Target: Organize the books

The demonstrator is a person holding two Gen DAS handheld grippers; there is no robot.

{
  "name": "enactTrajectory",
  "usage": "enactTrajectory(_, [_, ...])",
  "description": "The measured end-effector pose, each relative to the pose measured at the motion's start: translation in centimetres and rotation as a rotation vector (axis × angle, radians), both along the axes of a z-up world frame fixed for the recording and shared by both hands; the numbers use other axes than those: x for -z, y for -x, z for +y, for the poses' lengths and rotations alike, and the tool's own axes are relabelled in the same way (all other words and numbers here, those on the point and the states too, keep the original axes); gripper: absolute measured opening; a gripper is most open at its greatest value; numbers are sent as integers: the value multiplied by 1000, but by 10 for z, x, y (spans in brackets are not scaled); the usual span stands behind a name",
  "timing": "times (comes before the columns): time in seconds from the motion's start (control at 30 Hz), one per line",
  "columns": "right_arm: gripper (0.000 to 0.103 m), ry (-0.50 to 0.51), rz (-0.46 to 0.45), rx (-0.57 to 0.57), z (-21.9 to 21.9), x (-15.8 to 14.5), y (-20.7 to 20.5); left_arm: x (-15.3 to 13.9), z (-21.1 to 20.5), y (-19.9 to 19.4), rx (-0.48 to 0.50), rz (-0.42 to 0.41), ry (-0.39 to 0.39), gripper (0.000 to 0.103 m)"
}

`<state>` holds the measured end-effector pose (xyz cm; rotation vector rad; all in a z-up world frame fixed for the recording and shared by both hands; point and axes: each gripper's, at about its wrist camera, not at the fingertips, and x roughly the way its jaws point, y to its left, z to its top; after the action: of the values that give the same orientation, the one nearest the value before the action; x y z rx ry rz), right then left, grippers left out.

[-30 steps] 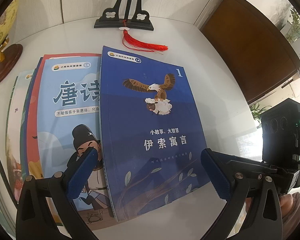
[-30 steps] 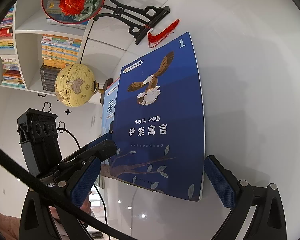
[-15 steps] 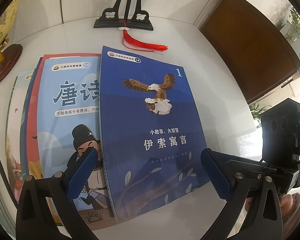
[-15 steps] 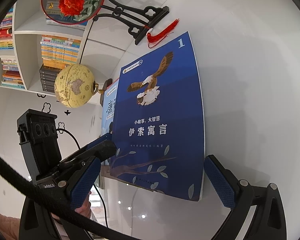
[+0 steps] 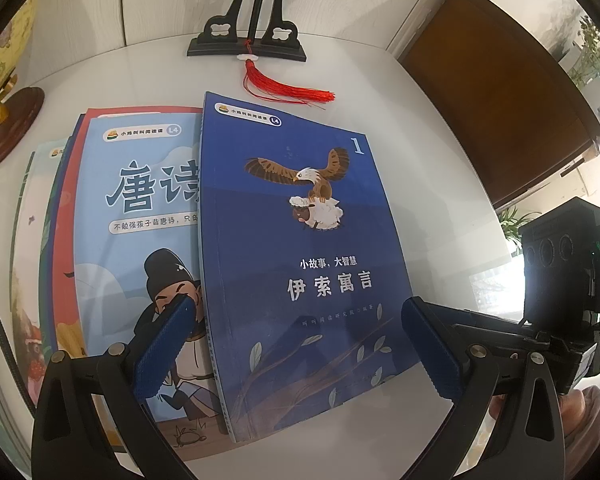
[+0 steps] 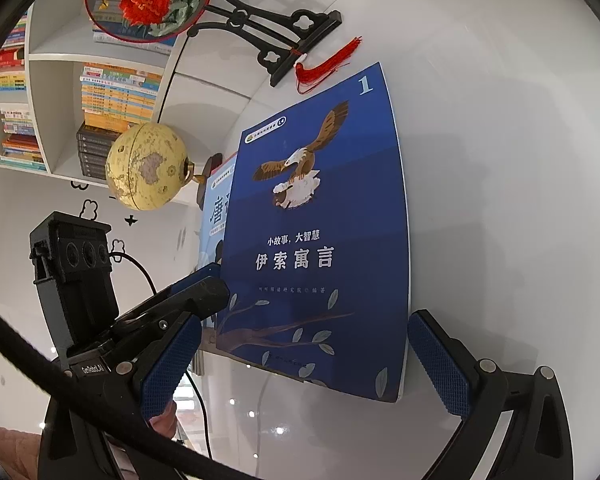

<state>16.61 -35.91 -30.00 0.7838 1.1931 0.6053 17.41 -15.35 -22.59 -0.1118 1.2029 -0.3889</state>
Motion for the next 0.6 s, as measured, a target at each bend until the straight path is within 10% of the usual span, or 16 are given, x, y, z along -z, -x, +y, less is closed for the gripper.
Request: enactTrajectory(0.6, [103, 64, -12, -27, 7, -4, 0, -1, -1, 0, -1, 0, 2, 102])
